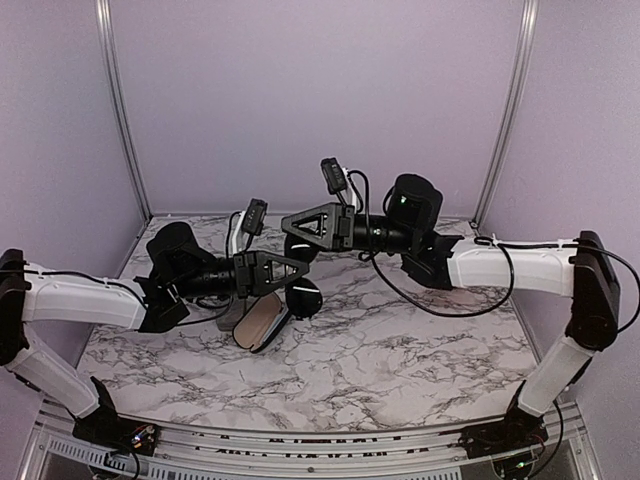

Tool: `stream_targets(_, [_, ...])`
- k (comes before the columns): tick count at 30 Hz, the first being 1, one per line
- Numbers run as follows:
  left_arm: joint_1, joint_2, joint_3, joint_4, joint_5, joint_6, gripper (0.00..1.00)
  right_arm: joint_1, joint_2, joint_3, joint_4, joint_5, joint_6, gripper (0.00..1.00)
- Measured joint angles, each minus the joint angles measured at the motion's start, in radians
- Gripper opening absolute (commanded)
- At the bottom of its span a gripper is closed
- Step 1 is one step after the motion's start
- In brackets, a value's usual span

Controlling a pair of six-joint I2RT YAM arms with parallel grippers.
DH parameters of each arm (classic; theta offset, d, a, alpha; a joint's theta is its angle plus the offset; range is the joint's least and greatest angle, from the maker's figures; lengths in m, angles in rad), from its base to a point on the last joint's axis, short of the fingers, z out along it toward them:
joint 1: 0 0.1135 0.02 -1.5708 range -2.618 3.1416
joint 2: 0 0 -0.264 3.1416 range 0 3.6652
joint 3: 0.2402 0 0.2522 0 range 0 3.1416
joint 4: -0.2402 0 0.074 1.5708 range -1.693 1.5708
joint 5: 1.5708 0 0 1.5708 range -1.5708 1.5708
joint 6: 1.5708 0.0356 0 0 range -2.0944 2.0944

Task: Organize the sunglasses
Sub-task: Pass from the right arm to the left, then place the sunglasses in the sunglasses case.

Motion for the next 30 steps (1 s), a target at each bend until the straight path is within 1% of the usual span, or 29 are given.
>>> stream_targets(4, [0.013,0.000,0.008,-0.050,0.000,0.008,0.08,-0.056,-0.050,0.000,-0.090,0.013,-0.042,0.68])
stream_targets(8, [0.047,-0.011,0.032,-0.203,-0.018,0.060,0.10,-0.125,-0.162,0.000,-0.257,0.073,-0.138,0.73])
stream_targets(12, [0.070,-0.032,0.100,-0.436,-0.061,0.159,0.11,-0.178,-0.311,-0.015,-0.417,0.188,-0.258,0.76])
stream_targets(13, [0.072,-0.034,0.127,-0.503,-0.079,0.187,0.11,-0.186,-0.346,-0.024,-0.449,0.219,-0.284,0.76])
stream_targets(14, [0.072,-0.034,0.179,-0.621,-0.112,0.233,0.11,-0.192,-0.379,-0.035,-0.481,0.254,-0.311,0.77])
stream_targets(15, [0.072,-0.034,0.187,-0.640,-0.118,0.245,0.11,-0.196,-0.406,-0.048,-0.508,0.282,-0.335,0.77])
stream_targets(17, [0.072,-0.034,0.256,-0.802,-0.175,0.310,0.11,-0.198,-0.444,-0.081,-0.554,0.333,-0.374,0.77])
stream_targets(20, [0.072,-0.033,0.334,-0.982,-0.257,0.391,0.12,-0.200,-0.471,-0.142,-0.608,0.378,-0.412,0.77])
stream_targets(22, [0.072,-0.032,0.369,-1.074,-0.302,0.436,0.12,-0.200,-0.474,-0.178,-0.637,0.395,-0.423,0.77])
stream_targets(25, [0.072,-0.023,0.406,-1.191,-0.363,0.491,0.12,-0.200,-0.475,-0.222,-0.677,0.412,-0.438,0.77])
stream_targets(30, [0.072,0.029,0.445,-1.341,-0.452,0.546,0.11,-0.200,-0.480,-0.248,-0.702,0.423,-0.450,0.78])
